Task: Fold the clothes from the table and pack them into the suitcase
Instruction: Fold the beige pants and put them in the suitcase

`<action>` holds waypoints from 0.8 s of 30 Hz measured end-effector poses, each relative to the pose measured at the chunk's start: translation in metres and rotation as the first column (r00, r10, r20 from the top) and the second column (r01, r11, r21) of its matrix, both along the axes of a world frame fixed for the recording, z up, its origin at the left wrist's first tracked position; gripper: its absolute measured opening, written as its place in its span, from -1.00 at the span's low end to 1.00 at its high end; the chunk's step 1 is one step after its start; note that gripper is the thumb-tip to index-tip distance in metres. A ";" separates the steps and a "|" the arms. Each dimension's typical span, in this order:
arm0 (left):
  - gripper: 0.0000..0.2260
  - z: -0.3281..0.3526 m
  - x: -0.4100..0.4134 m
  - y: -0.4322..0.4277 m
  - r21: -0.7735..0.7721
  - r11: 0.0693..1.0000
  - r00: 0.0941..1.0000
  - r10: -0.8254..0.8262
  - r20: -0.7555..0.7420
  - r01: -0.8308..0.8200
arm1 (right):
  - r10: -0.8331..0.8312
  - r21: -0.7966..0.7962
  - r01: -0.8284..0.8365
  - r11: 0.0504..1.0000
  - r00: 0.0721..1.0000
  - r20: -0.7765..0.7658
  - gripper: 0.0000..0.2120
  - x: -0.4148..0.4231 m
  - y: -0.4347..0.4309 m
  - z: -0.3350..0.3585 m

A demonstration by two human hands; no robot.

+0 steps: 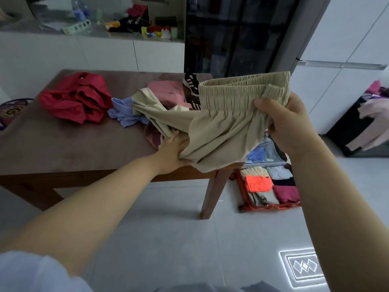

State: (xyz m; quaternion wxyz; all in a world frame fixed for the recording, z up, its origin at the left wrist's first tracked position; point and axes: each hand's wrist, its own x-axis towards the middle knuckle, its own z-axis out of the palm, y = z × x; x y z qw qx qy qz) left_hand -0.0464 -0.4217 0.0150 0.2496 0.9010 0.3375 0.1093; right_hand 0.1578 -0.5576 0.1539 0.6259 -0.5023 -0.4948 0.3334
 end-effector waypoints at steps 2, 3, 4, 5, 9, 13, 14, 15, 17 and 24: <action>-0.22 0.002 -0.009 -0.022 -0.076 0.997 0.999 -0.034 -0.040 0.031 | -0.004 -0.014 0.005 1.000 1.000 0.004 -0.78 0.002 0.002 -0.001; -0.25 0.007 -0.012 -0.037 -0.160 0.987 0.997 -0.042 -0.062 0.032 | 0.001 -0.019 -0.001 1.000 1.000 -0.003 -0.78 0.003 0.004 -0.001; -0.29 0.011 -0.014 -0.052 -0.248 0.968 0.993 -0.057 -0.099 0.031 | 0.014 -0.027 -0.014 1.000 1.000 -0.014 -0.78 0.003 0.005 -0.002; -0.34 0.015 -0.016 -0.067 -0.337 0.941 0.984 -0.089 -0.152 0.033 | 0.033 -0.037 -0.034 0.999 0.999 -0.023 -0.78 0.003 0.007 -0.002; -0.48 0.010 -0.021 -0.105 -0.628 0.777 0.965 -0.189 -0.184 0.033 | 0.112 -0.068 -0.115 0.991 0.992 -0.055 -0.80 -0.004 0.015 -0.006; -0.55 0.005 -0.024 -0.112 -0.731 0.680 0.970 -0.206 -0.131 0.046 | 0.150 -0.047 -0.155 0.987 0.985 -0.088 -0.79 -0.010 0.020 -0.011; -0.60 0.006 -0.026 -0.110 -0.740 0.672 0.976 -0.178 -0.123 0.029 | 0.152 -0.039 -0.156 0.987 0.984 -0.095 -0.76 -0.010 0.020 -0.011; -0.67 0.006 -0.029 -0.107 -0.746 0.666 0.982 -0.144 -0.123 0.004 | 0.154 -0.028 -0.158 0.987 0.983 -0.100 -0.72 -0.009 0.020 -0.011; -0.85 0.007 -0.035 -0.100 -0.772 0.634 0.984 -0.104 -0.147 -0.048 | 0.162 -0.003 -0.163 0.987 0.981 -0.107 -0.72 -0.008 0.019 -0.010; -0.72 0.009 -0.037 -0.098 -0.948 0.311 0.959 -0.244 -0.148 -0.067 | 0.177 -0.022 -0.181 0.983 0.979 -0.103 -0.85 -0.009 0.022 -0.019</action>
